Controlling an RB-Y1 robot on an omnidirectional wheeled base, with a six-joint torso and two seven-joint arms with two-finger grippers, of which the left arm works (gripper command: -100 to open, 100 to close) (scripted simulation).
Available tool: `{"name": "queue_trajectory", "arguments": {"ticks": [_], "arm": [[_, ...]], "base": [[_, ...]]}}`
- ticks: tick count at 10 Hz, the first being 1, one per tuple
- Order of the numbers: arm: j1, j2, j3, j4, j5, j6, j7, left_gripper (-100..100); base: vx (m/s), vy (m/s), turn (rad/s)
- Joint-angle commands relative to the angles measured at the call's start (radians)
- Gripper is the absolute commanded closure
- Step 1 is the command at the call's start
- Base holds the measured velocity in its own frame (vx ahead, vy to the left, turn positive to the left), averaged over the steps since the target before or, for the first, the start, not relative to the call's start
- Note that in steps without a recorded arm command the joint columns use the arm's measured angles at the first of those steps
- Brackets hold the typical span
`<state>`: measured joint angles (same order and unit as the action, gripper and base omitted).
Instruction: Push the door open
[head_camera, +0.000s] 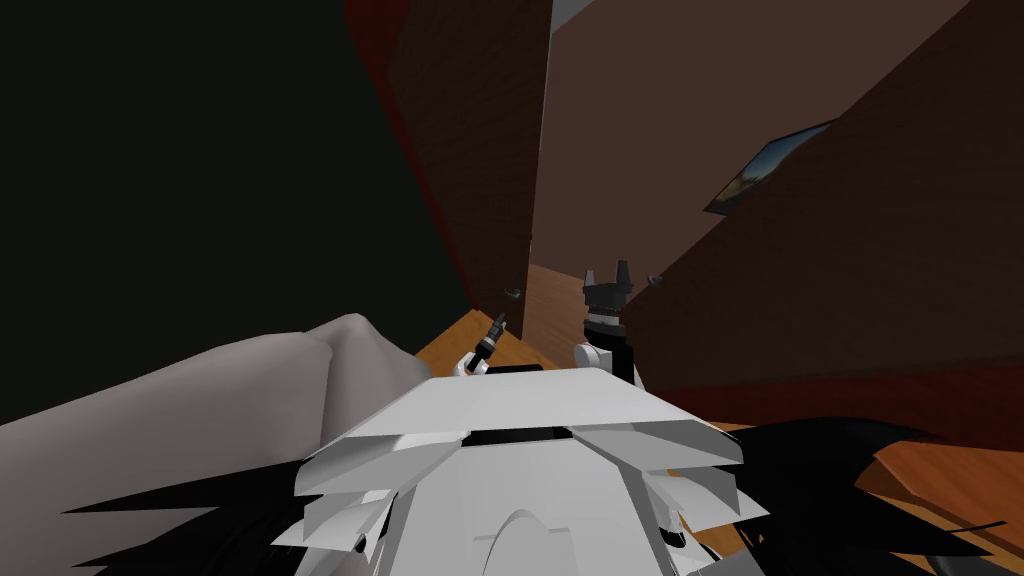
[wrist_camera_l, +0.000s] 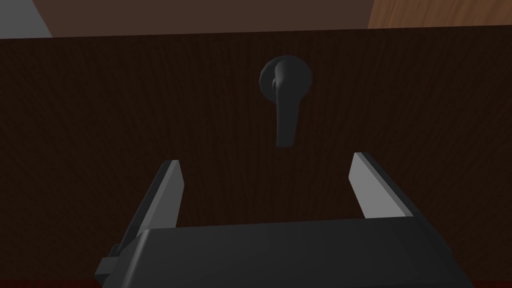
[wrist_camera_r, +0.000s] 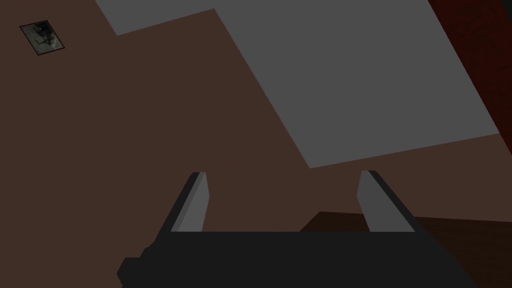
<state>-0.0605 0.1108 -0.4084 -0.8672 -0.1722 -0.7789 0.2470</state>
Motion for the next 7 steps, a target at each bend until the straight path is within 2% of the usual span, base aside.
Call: {"name": "queue_trajectory", "arguments": {"ticks": [1,5,7], "arm": [[0.006,0.004,-0.009,-0.001,-0.004,0.001,0.005,-100],[0.008,0.006,-0.012,0.002,-0.005,0.000,0.007,-100],[0.008,0.006,-0.012,0.002,-0.005,0.000,0.007,-100]], "base": [[0.052,0.007,0.039],[0.020,-0.001,-0.004],[0.030,0.009,0.048]]}}
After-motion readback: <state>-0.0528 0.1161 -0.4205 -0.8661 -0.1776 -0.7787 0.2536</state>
